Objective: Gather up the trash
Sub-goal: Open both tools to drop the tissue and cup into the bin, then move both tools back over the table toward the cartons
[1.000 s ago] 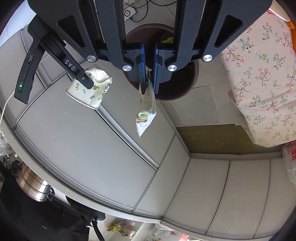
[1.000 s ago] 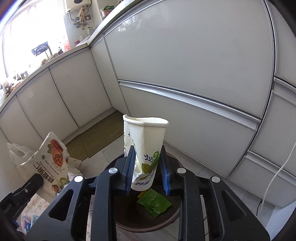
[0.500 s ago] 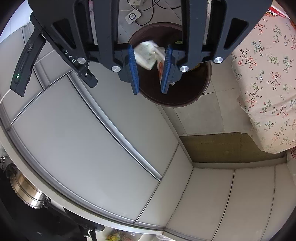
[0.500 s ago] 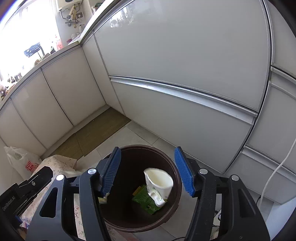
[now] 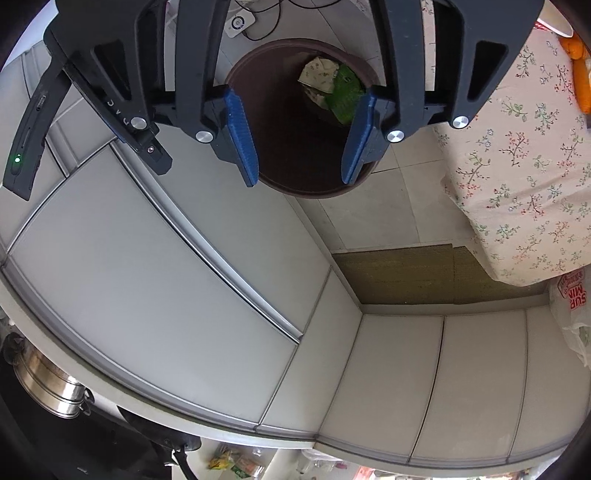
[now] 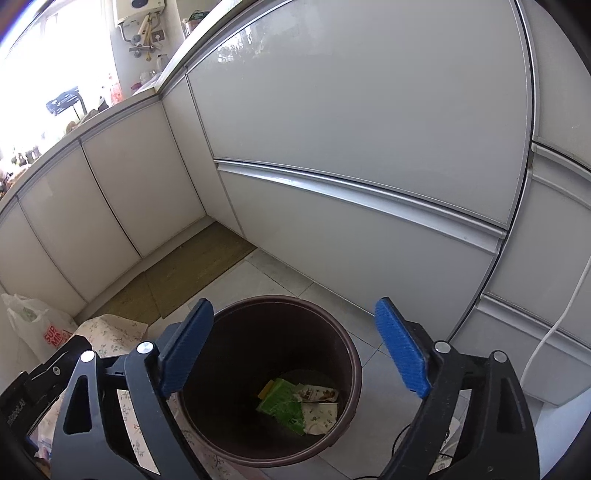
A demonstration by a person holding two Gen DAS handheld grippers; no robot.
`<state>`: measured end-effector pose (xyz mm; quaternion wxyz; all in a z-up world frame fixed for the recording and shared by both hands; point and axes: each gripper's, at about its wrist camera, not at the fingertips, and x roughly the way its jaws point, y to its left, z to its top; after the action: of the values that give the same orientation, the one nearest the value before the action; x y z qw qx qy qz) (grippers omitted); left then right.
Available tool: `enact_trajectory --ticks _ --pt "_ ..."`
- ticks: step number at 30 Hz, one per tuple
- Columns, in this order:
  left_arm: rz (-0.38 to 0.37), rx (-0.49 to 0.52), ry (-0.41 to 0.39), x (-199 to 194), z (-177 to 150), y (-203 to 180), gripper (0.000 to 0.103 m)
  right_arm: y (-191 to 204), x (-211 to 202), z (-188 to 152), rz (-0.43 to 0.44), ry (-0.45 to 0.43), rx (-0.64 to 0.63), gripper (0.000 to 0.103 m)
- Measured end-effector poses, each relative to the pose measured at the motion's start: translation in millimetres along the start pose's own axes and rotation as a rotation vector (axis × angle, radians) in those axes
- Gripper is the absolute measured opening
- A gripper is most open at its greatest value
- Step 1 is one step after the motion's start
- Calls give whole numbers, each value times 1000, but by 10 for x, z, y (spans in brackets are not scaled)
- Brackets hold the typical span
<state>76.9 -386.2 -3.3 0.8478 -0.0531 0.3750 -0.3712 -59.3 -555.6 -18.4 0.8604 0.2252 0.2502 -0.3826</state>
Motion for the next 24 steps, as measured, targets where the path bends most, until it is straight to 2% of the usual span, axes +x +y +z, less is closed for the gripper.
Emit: enact_trajectory --ticks 2,17,20,24 --pt "30 3 -14 -39 -1 50 56 52 -13 -14 3 -1 -7 93" --pt "146 -44 -21 -354 3 605 57 672 -98 -198 37 3 -143 96" --pt "170 -63 -31 -461 -16 752 63 848 -123 -264 50 7 -181 96" --pt "207 -85 -29 -611 -49 971 63 1100 -183 -347 81 8 -220 96"
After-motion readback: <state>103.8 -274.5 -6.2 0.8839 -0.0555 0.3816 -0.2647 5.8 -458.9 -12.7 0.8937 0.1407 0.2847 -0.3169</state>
